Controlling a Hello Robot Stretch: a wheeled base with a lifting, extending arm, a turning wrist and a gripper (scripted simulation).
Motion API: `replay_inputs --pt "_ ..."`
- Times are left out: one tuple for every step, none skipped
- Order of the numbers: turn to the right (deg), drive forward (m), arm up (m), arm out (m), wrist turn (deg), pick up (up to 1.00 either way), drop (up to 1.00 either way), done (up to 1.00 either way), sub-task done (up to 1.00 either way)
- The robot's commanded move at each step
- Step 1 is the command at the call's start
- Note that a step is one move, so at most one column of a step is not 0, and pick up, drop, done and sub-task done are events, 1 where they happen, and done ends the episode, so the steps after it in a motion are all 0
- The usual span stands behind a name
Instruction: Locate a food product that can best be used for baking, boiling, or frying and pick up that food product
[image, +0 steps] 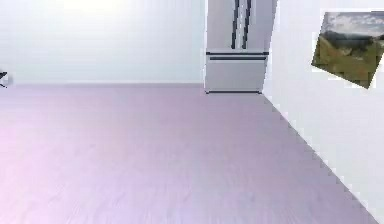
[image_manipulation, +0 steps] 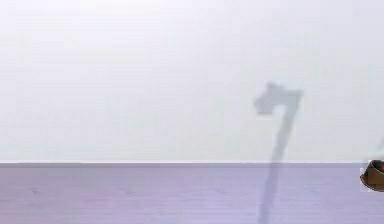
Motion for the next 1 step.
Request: replay_inputs --pt "-45.0 0.00 0.00 0.00 0.0 0.00 0.00 0.00 0.00"
